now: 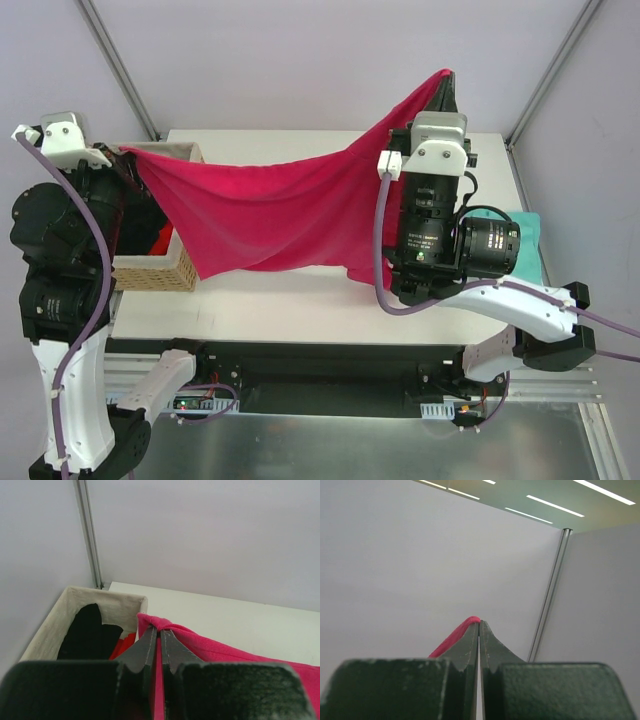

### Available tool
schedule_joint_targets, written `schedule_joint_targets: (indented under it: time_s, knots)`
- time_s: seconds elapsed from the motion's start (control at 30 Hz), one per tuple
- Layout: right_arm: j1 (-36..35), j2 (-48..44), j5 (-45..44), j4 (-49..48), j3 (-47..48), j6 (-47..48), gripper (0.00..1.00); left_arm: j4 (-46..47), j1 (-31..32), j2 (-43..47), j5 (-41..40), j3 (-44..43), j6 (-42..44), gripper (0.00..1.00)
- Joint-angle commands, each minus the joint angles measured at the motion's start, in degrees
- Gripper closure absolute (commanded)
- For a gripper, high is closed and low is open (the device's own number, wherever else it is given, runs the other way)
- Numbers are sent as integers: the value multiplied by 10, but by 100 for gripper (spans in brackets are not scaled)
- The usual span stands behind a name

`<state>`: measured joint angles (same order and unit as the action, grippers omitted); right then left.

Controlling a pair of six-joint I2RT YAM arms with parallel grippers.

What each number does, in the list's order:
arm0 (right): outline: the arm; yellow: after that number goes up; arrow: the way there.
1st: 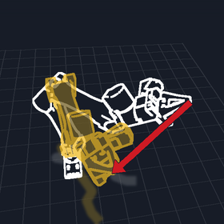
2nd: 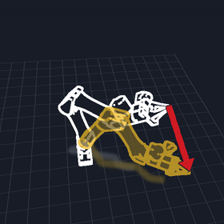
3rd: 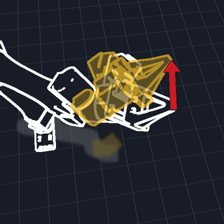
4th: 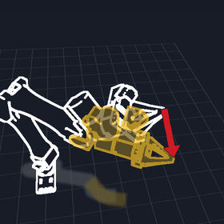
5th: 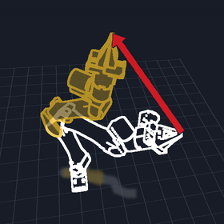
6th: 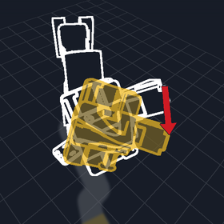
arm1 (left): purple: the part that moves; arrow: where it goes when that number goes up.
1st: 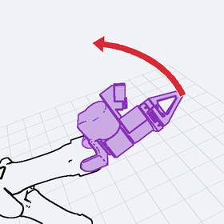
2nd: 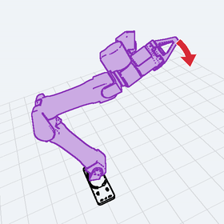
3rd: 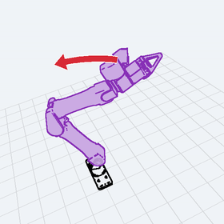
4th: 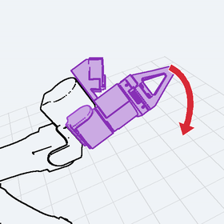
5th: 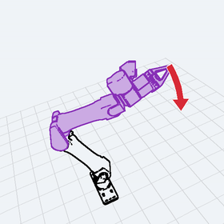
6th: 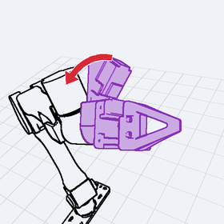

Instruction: Fold and stack the t-shirts

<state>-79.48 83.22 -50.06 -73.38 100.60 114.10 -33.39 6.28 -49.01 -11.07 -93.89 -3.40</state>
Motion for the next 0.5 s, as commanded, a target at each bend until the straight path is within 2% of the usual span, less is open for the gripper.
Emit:
schedule_joint_targets:
  time_s: [0.0, 0.47]
  knots:
    - [-12, -4, 21, -62, 21, 371, 99, 4, -4, 14, -18, 5, 9, 100]
    - [-15, 19, -36, -144, 25, 421, 99, -40, -3, 25, -19, 13, -18, 100]
